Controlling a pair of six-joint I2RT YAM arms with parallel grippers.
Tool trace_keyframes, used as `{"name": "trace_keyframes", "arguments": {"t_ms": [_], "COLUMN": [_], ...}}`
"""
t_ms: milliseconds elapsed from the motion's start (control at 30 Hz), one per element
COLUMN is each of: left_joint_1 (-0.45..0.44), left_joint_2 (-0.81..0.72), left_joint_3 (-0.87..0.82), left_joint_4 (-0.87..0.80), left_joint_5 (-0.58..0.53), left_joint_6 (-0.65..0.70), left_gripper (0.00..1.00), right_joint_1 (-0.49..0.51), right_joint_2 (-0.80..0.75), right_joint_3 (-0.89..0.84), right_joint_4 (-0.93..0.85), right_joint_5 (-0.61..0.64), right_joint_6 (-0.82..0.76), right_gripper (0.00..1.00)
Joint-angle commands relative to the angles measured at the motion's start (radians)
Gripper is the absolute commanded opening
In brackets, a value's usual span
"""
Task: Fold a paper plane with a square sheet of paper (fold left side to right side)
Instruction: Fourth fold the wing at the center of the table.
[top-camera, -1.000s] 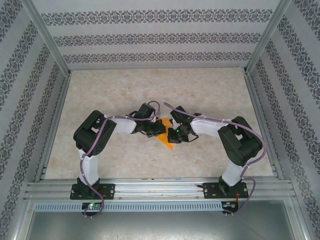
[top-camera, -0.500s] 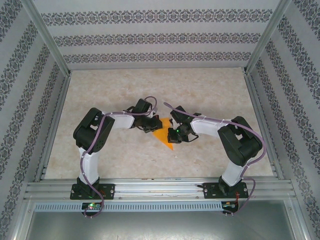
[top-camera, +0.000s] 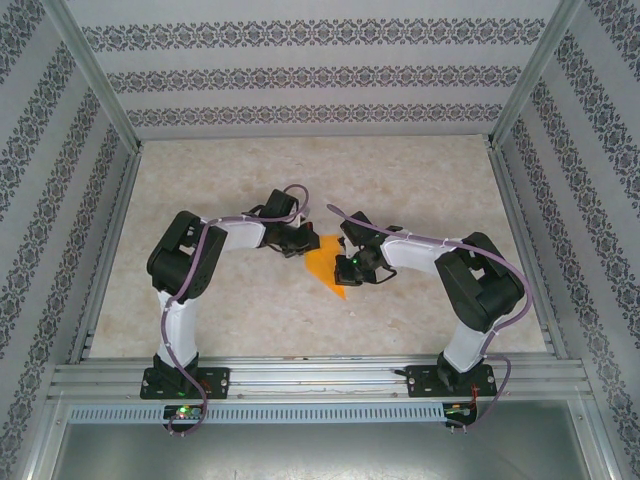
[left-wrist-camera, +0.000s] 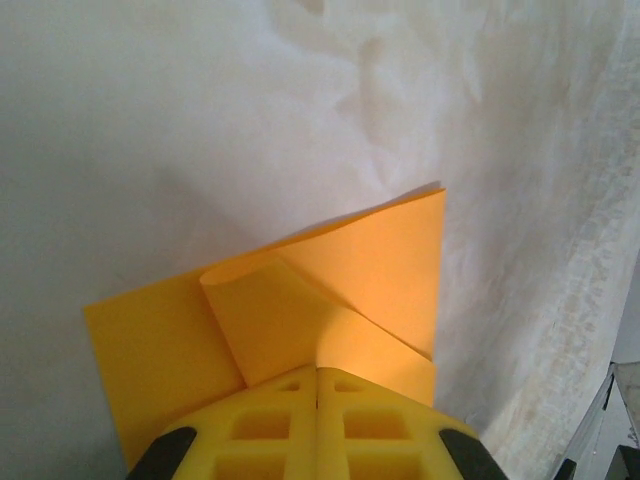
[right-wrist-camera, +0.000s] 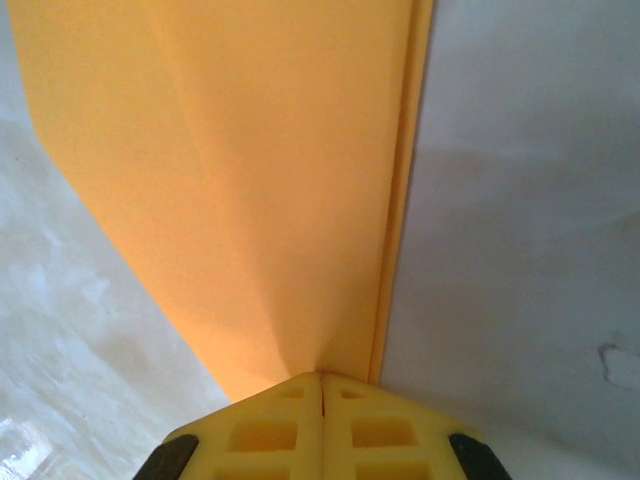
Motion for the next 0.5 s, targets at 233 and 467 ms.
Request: {"name": "trace_keyframes", "arguments": {"t_ms": [233,467], "left_joint_1": [0.093,0.109], "left_joint_2": [0.089,0.118], "left_joint_3": [0.122,0.177], "left_joint_4": [-0.077,-0.103], "left_joint_5": [-0.104,-0.104], "left_joint_6": [0.066,0.080], "left_gripper": [0.00,0.00], "right_joint_1": [0.013,0.014], "right_joint_2": [0.119,0.122], "right_joint_3": [-0.080,-0.080], "right_joint_4": [-0.118,-0.116], "right_joint_5": [0.177,0.174], "right_joint_6": [-0.010,-0.010], "right_gripper": [0.00,0.00]}}
